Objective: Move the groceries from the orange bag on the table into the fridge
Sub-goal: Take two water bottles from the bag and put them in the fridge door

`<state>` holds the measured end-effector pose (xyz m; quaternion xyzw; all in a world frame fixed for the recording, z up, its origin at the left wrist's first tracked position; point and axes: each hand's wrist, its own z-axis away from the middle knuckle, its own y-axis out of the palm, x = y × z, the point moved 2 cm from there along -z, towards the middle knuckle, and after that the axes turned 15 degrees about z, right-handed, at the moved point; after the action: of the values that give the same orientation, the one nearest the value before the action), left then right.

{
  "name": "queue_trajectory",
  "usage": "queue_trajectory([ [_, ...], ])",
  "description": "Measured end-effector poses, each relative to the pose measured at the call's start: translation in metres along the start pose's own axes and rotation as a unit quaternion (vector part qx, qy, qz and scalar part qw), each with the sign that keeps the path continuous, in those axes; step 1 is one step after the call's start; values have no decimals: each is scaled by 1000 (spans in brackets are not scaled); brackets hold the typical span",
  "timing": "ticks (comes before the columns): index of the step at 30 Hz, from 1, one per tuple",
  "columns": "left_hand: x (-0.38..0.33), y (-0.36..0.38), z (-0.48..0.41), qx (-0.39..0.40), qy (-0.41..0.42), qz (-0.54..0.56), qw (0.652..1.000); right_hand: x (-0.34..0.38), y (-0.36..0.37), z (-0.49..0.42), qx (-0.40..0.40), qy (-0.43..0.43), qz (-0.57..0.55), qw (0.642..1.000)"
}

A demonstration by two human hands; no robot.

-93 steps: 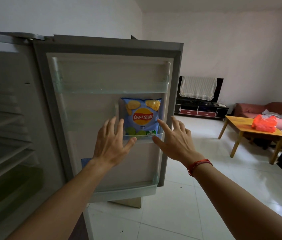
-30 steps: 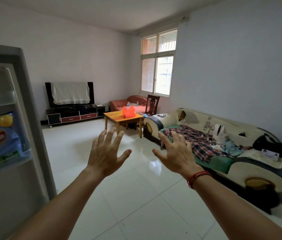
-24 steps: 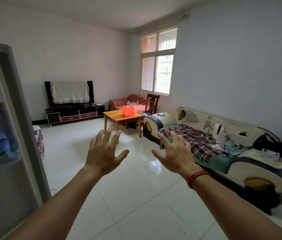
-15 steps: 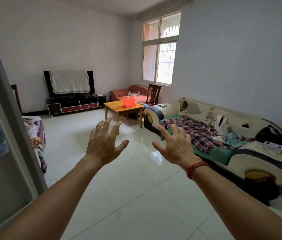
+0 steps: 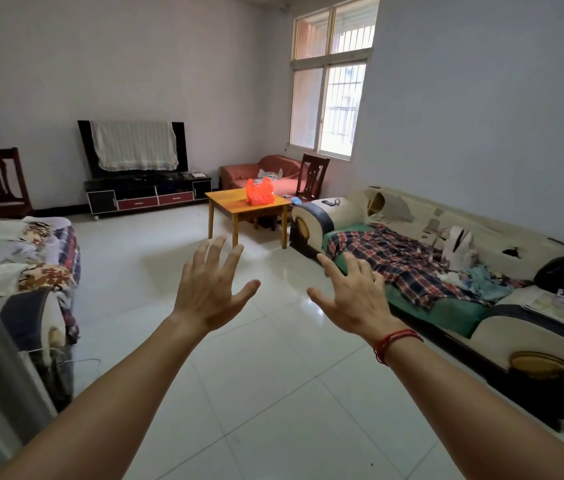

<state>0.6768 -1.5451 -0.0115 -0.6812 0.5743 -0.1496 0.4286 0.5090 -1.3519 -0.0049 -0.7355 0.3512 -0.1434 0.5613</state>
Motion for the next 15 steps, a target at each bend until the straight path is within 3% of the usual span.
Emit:
queue_trajectory([
  [15, 121, 120, -175, 52, -19, 21, 998, 13, 87, -214, 30, 12, 21, 999],
])
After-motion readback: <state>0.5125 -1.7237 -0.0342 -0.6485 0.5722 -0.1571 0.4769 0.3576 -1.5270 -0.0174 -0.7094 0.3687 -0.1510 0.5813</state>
